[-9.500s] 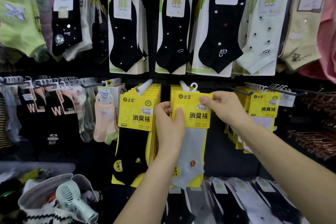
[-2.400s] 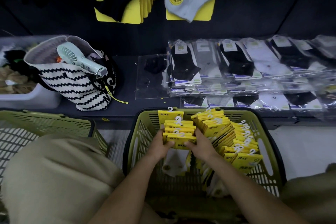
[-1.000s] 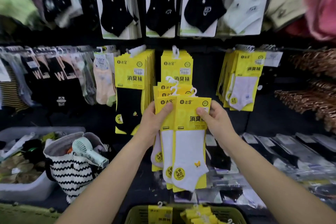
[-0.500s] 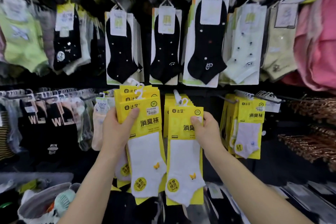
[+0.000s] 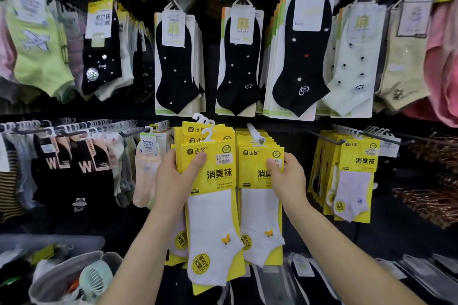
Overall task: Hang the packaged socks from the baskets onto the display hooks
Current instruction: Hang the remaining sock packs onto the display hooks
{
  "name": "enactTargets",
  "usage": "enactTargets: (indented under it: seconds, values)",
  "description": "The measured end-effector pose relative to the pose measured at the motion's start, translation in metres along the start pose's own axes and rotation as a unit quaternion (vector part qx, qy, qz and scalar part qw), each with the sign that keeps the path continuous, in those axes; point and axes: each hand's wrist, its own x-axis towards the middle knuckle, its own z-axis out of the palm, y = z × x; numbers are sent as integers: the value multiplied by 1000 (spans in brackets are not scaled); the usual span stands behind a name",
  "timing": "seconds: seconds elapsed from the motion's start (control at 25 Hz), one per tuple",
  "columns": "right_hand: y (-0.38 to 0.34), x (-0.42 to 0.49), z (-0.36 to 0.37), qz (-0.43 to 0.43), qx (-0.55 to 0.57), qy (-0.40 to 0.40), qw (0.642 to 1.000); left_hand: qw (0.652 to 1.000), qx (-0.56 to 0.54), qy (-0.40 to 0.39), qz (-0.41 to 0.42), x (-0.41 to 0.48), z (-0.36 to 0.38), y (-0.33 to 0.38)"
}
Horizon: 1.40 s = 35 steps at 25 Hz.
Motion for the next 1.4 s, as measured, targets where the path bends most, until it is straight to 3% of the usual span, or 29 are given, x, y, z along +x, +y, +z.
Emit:
enactTargets:
  seconds: [0.2, 0.36, 0.44, 0.52, 0.6, 0.68, 0.96, 1.08, 1.2, 1.4]
  values:
    - [2, -10, -6, -4, -18, -18, 1000, 1000, 17, -10, 2, -6, 10, 6]
    - [-6, -12, -17, 28, -97, -36, 994, 999, 26, -27, -4, -14, 13, 12]
    - [-8, -18, -26, 22, -142, -4, 990, 999, 29, -39, -8, -20, 12, 14]
    - [-16, -29, -32, -20, -87, 19, 996, 998, 27, -47, -14, -25, 13, 15]
    - [-29, -41, -29, -33, -22, -45, 998, 998, 27, -54, -17, -31, 17, 15]
    - [-39, -49, -23, -26, -29, -115, 993, 998, 17, -58, -19, -37, 26, 16]
    - [-41, -46, -42, 7, 40, -114, 993, 984, -121, -100, -88, -48, 43, 5]
    - [-36, -43, -45, 32, 45, -121, 991, 995, -51, -60, -55, -46, 43, 5]
    - [-32, -39, -42, 52, 42, -79, 995, 999, 15, -25, -21, -34, 34, 9]
    - [-32, -19, -37, 55, 17, -34, 998, 999, 34, 18, -16, -16, 10, 11]
